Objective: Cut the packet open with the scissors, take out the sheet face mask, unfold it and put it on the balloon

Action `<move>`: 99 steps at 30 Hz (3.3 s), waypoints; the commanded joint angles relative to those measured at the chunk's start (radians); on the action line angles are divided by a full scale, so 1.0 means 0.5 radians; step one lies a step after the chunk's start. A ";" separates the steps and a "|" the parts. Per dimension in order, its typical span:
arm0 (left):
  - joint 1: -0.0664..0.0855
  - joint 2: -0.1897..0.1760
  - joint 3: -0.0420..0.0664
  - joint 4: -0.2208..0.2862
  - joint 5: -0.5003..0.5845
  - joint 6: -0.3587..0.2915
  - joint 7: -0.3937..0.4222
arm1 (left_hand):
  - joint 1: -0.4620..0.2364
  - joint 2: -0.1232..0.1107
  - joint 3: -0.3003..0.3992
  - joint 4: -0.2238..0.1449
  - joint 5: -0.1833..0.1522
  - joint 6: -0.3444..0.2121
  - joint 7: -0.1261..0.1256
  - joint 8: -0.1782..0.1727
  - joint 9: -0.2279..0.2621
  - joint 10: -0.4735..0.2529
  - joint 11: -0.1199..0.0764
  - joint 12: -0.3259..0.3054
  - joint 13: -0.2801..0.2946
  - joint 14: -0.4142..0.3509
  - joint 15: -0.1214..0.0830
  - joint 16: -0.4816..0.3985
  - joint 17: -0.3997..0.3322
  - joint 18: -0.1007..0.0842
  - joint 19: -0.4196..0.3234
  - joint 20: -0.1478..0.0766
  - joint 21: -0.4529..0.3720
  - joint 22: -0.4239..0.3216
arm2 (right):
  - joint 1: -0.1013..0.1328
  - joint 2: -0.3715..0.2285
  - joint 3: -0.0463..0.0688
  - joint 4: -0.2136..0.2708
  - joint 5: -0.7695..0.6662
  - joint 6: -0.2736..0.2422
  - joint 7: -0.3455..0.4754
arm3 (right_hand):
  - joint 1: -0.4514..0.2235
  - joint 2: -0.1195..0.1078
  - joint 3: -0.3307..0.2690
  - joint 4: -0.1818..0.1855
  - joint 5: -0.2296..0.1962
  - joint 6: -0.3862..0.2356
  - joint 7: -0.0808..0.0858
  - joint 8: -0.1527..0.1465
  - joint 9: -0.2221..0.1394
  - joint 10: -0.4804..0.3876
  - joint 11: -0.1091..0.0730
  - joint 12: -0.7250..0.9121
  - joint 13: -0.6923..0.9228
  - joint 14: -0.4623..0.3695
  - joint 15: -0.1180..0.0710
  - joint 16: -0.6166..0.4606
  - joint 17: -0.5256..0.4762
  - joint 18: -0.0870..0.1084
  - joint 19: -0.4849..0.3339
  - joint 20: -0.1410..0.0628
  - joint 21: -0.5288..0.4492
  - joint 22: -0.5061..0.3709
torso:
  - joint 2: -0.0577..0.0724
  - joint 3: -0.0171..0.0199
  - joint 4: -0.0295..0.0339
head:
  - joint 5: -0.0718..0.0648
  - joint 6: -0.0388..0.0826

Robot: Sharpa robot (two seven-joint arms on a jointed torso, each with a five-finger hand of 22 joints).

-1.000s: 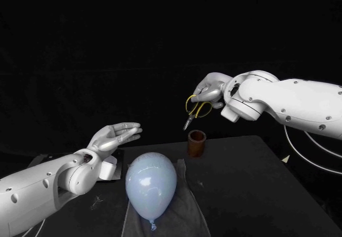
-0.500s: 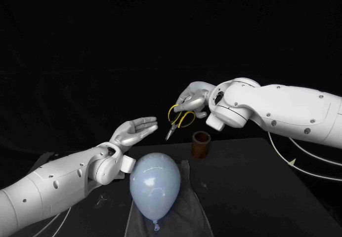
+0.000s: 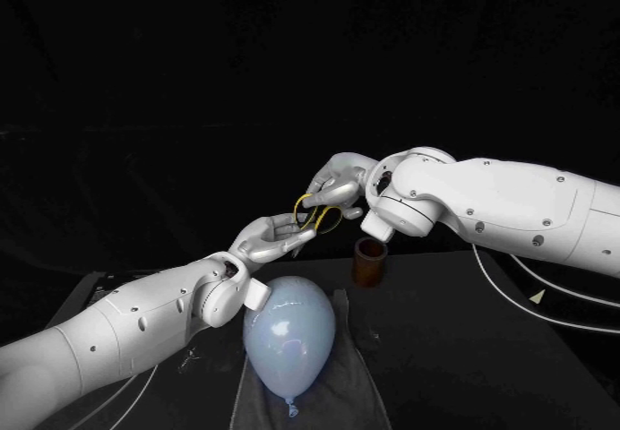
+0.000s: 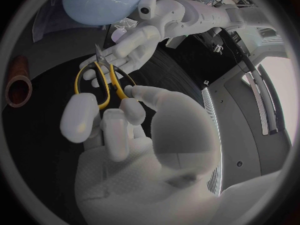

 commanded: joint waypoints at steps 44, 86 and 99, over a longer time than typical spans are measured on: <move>0.017 -0.004 0.002 -0.065 0.120 0.249 -0.075 | 0.217 0.403 -0.205 0.027 -0.002 0.629 0.101 0.138 0.070 0.799 -0.020 0.043 0.025 0.736 -0.088 0.167 0.226 0.131 0.947 -0.006 0.282 0.071 | -0.004 -0.010 0.003 -0.171 -0.048 -0.046 0.048 | -0.008 0.022 0.013 -0.009 0.010 0.001 -0.012 0.012 0.003 0.000 0.005 -0.003 0.002 0.127 -0.010 -0.013 0.188 0.028 -0.007 -0.003 -0.013 0.000 | -0.002 0.0004 0.002 | -0.003 -0.001; 0.040 -0.001 0.001 -0.076 0.134 0.167 -0.153 | 0.284 0.257 0.694 -0.130 -0.001 0.891 -0.003 0.292 0.275 1.231 -0.145 0.012 0.022 0.933 -0.183 0.116 0.448 0.130 1.029 -0.045 0.347 0.073 | -0.052 0.054 -0.021 -0.316 -0.046 0.018 0.037 | -0.040 -0.008 -0.054 -0.039 0.022 -0.066 0.009 0.005 -0.005 -0.110 0.022 -0.145 -0.126 0.111 0.004 -0.058 0.137 0.047 -0.051 0.004 -0.127 -0.072 | -0.003 -0.0005 0.001 | 0.009 -0.026; 0.046 -0.013 0.000 -0.074 0.151 0.254 -0.238 | 0.047 0.188 0.907 -0.243 -0.002 0.864 0.003 0.309 0.351 1.233 -0.140 0.003 0.023 0.933 -0.180 0.094 0.506 0.130 1.028 -0.036 0.352 0.069 | -0.078 0.050 -0.034 -0.363 -0.045 0.026 0.033 | -0.041 0.015 -0.091 -0.038 0.046 -0.047 0.000 0.023 -0.001 -0.077 0.018 -0.107 -0.088 0.113 0.002 -0.055 0.142 0.044 -0.042 0.007 -0.111 -0.055 | -0.003 -0.0010 0.001 | 0.007 -0.023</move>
